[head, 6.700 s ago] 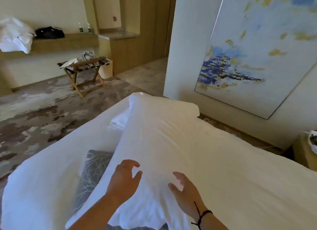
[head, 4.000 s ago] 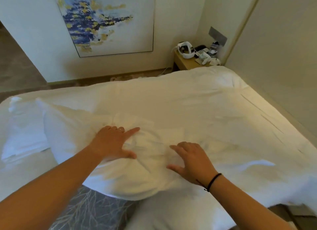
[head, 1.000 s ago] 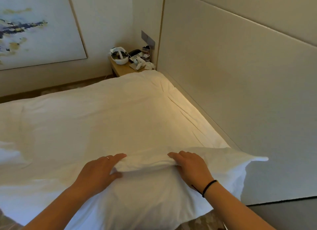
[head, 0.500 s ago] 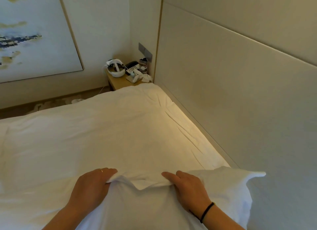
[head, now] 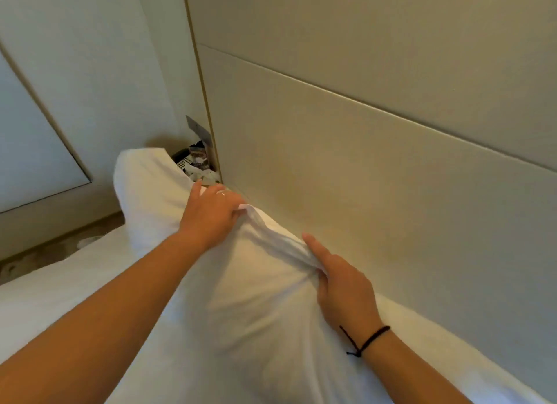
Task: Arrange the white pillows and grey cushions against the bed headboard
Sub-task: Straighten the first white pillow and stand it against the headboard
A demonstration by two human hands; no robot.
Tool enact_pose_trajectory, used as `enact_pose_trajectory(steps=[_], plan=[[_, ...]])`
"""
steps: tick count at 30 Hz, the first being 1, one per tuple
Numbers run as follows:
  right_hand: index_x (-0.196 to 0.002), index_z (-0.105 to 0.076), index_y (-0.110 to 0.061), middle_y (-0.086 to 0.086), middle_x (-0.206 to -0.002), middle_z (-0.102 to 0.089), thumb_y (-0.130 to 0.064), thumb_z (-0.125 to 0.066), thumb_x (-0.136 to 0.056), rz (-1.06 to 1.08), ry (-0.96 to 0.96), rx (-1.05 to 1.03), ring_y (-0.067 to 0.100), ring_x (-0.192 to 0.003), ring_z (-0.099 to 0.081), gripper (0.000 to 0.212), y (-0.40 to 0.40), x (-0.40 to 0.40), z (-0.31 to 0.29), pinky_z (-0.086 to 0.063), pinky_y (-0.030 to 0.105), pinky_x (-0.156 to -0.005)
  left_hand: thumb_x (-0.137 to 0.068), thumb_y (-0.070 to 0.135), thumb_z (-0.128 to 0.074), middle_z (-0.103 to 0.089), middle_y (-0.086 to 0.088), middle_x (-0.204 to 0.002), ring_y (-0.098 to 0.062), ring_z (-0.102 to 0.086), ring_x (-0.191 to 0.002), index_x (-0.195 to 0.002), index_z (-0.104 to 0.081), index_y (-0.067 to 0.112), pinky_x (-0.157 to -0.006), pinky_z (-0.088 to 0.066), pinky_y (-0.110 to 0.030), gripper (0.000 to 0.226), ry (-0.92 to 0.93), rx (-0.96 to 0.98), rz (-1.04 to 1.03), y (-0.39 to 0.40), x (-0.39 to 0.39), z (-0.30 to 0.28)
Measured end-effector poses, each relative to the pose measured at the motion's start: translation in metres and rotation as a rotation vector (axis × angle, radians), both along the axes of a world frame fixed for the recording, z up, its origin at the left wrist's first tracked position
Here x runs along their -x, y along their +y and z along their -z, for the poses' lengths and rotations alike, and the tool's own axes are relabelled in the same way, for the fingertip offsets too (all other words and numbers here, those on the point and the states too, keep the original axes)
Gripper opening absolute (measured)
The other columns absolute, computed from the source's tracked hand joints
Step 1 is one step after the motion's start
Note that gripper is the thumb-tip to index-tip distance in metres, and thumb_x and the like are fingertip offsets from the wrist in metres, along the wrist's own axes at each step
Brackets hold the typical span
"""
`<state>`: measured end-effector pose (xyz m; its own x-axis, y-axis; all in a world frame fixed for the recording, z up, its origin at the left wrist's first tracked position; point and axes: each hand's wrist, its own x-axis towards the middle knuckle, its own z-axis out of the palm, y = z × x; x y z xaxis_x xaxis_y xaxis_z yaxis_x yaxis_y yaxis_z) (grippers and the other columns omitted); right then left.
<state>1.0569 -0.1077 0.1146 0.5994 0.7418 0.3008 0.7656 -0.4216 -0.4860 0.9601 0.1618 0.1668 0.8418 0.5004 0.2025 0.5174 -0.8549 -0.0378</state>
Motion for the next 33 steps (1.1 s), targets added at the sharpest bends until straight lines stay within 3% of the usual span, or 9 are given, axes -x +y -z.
enact_pose_trajectory(steps=[2, 4, 6, 9, 16, 20, 24, 28, 33], plan=[[-0.140, -0.008, -0.064, 0.000, -0.099, -0.056, -0.007, -0.042, -0.090, 0.103, 0.012, 0.095, 0.027, -0.080, -0.061, 0.082, 0.013, -0.051, 0.022, -0.048, 0.035, -0.062, -0.095, 0.056, -0.047, -0.018, 0.003, -0.163, -0.029, -0.010, -0.150, -0.146, -0.033, 0.040, -0.117, -0.005, -0.058, 0.055, 0.086, 0.128, -0.076, -0.018, -0.053, 0.029], [-0.144, -0.012, -0.058, 0.002, -0.104, -0.050, -0.001, -0.039, -0.090, 0.183, 0.071, 0.215, 0.025, -0.084, -0.057, 0.083, 0.013, -0.094, 0.052, -0.048, 0.034, -0.069, -0.089, 0.063, -0.052, 0.011, 0.002, -0.165, -0.030, 0.006, -0.151, -0.153, -0.005, 0.039, -0.117, -0.007, -0.059, 0.083, 0.175, 0.365, -0.084, -0.051, -0.082, 0.077], [-0.148, -0.010, -0.050, 0.006, -0.117, -0.050, -0.012, -0.042, -0.095, 0.194, 0.038, 0.349, 0.026, -0.096, -0.055, 0.073, 0.004, -0.119, 0.088, -0.047, 0.034, -0.083, -0.086, 0.067, -0.052, 0.020, 0.000, -0.163, -0.032, 0.008, -0.150, -0.153, 0.006, 0.039, -0.118, -0.014, -0.058, 0.093, 0.275, 0.575, -0.076, -0.087, -0.090, 0.132], [-0.148, -0.016, -0.046, 0.011, -0.140, -0.045, -0.047, -0.041, -0.097, 0.176, -0.044, 0.405, 0.029, -0.120, -0.049, 0.057, -0.010, -0.140, 0.125, -0.041, 0.039, -0.099, -0.084, 0.077, -0.037, 0.026, 0.002, -0.161, -0.034, 0.013, -0.149, -0.149, 0.015, 0.043, -0.117, -0.016, -0.059, 0.090, 0.320, 0.667, -0.126, -0.120, -0.088, 0.194], [-0.149, -0.021, -0.039, 0.011, -0.161, -0.015, -0.069, -0.028, -0.091, 0.106, 0.003, 0.391, 0.032, -0.144, -0.022, 0.066, -0.009, -0.129, 0.112, -0.019, 0.046, -0.116, -0.076, 0.089, -0.014, 0.017, 0.006, -0.163, -0.028, 0.007, -0.151, -0.148, 0.011, 0.046, -0.119, -0.014, -0.052, 0.087, 0.192, 0.600, -0.225, -0.131, -0.097, 0.219], [-0.139, -0.049, -0.032, 0.009, -0.153, -0.038, -0.066, -0.039, -0.091, -0.099, -0.160, 0.300, 0.031, -0.141, -0.033, 0.060, -0.005, -0.097, 0.114, -0.021, 0.055, -0.116, -0.085, 0.079, -0.033, 0.008, 0.009, -0.164, -0.024, 0.000, -0.151, -0.150, -0.001, 0.047, -0.118, -0.018, -0.047, 0.079, 0.091, 0.734, -0.268, -0.135, -0.093, 0.220], [-0.148, -0.034, -0.035, 0.004, -0.160, -0.022, -0.074, -0.032, -0.087, -0.255, -0.146, 0.496, 0.027, -0.149, -0.012, 0.072, -0.023, -0.100, 0.146, 0.000, 0.052, -0.119, -0.089, 0.067, -0.045, -0.004, 0.009, -0.164, -0.019, -0.014, -0.149, -0.151, -0.011, 0.044, -0.117, -0.023, -0.041, 0.074, 0.054, 0.825, -0.309, -0.146, -0.055, 0.221], [-0.152, -0.019, -0.036, -0.002, -0.163, -0.010, -0.088, -0.034, -0.073, -0.132, -0.122, 0.551, 0.019, -0.149, -0.005, 0.096, -0.021, -0.122, 0.152, -0.004, 0.047, -0.119, -0.092, 0.050, -0.057, -0.022, 0.008, -0.161, -0.011, -0.021, -0.146, -0.152, -0.024, 0.032, -0.118, -0.021, -0.029, 0.071, 0.098, 0.974, -0.410, -0.161, 0.026, 0.226], [-0.149, -0.022, -0.030, 0.001, -0.161, -0.018, -0.078, -0.042, -0.080, 0.007, -0.159, 0.651, 0.022, -0.147, -0.012, 0.087, -0.013, -0.108, 0.143, -0.012, 0.052, -0.117, -0.095, 0.044, -0.057, -0.032, 0.005, -0.156, -0.017, -0.039, -0.138, -0.150, -0.031, 0.030, -0.111, -0.033, -0.029, 0.063, 0.021, 1.014, -0.665, -0.180, 0.138, 0.218]])
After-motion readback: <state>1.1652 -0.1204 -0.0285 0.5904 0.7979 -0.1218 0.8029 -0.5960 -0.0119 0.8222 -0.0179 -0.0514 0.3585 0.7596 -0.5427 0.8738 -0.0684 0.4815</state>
